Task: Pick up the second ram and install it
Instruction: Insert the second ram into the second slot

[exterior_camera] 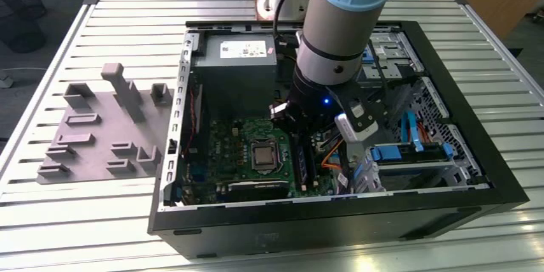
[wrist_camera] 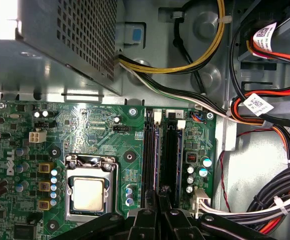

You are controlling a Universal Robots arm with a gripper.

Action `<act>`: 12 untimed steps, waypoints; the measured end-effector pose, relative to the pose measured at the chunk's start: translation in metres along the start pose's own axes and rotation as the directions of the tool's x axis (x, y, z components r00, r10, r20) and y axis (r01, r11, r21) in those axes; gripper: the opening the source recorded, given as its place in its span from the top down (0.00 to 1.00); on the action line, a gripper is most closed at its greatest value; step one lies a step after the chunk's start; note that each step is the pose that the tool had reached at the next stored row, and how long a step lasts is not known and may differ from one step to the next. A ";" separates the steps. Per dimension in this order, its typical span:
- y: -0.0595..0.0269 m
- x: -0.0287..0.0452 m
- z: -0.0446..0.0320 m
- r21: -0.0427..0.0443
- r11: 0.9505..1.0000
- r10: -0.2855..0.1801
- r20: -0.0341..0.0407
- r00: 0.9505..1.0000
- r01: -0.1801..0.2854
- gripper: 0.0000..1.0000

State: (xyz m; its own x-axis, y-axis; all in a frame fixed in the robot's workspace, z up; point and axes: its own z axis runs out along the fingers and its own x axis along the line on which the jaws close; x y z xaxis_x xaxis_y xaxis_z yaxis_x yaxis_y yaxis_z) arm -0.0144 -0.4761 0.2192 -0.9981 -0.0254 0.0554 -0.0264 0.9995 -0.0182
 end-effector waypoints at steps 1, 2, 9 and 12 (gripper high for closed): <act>0.0000 0.0000 -0.0001 0.000 1.000 0.000 0.000 1.000 0.000 0.87; 0.0000 0.0000 -0.0005 -0.001 1.000 0.000 0.000 1.000 0.000 0.87; 0.0000 0.0001 -0.0021 -0.002 1.000 0.000 0.000 1.000 0.000 0.87; 0.0000 0.0001 -0.0026 -0.002 1.000 0.000 0.000 1.000 0.000 0.87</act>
State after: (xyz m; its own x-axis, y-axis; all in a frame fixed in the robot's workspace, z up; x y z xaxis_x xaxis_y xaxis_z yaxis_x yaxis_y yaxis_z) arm -0.0144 -0.4760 0.2218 -0.9981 -0.0255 0.0553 -0.0264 0.9995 -0.0165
